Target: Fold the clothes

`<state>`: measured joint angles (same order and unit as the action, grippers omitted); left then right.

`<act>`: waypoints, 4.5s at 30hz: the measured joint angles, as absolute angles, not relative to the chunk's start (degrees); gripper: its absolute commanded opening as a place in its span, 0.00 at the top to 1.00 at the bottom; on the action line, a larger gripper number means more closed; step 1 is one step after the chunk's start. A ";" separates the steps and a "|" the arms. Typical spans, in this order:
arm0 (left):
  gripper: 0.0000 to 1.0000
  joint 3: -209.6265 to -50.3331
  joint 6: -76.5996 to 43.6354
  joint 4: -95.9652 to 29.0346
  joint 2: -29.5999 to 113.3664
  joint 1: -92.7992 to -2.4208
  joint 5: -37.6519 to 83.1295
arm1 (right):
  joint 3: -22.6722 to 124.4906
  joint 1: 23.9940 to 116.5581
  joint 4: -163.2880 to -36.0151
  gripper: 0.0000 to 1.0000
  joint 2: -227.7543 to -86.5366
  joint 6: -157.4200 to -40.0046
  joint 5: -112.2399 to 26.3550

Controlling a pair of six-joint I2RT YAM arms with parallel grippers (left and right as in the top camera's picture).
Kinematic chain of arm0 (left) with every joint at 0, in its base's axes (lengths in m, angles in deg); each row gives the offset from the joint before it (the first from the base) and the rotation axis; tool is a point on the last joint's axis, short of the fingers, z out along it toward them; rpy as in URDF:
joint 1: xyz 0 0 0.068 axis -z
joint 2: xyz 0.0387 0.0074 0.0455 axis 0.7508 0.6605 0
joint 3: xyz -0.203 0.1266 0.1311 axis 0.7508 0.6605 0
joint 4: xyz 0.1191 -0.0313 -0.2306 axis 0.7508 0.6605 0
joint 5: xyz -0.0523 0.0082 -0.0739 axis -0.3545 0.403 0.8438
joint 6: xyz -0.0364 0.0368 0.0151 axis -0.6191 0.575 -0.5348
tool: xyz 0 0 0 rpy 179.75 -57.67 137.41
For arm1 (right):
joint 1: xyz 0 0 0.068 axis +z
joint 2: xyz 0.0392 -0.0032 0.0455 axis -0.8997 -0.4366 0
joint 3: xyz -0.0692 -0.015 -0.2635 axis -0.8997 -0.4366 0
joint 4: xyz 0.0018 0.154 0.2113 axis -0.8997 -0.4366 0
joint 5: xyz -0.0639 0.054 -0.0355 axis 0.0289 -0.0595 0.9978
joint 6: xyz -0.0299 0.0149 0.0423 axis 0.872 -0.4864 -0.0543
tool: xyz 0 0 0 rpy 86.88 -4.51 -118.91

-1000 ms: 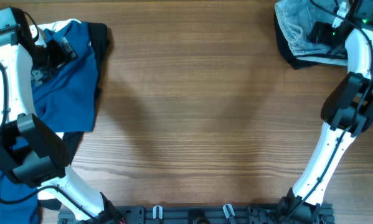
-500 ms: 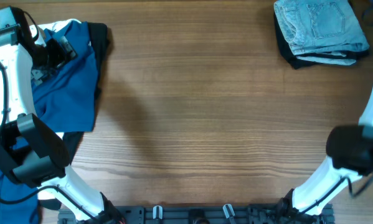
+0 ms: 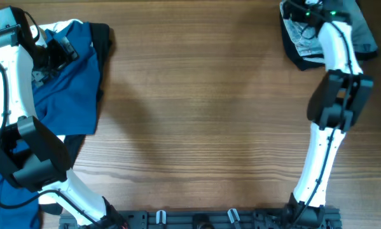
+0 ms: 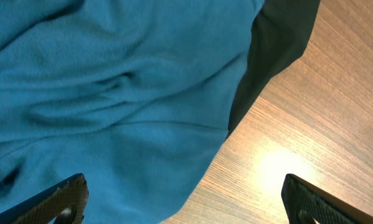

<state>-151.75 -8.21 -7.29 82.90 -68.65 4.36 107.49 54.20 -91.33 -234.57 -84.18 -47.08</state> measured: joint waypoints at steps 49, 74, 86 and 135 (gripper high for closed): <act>0.00 -151.75 -8.19 -7.29 82.96 -68.65 4.31 | -5.23 54.16 -60.56 0.00 -113.01 -90.58 -48.42; 0.00 -151.75 -8.19 -7.31 82.96 -68.65 4.34 | -22.61 65.11 -65.61 0.00 -87.48 -76.53 -48.77; 0.00 -151.75 -8.19 -7.31 82.96 -68.65 4.34 | -22.61 65.11 -65.65 0.00 -87.48 -76.53 -48.77; 0.00 -50.79 -13.43 -68.56 -19.57 -57.70 -0.98 | -22.61 65.11 -66.00 0.00 -87.65 -76.31 -48.35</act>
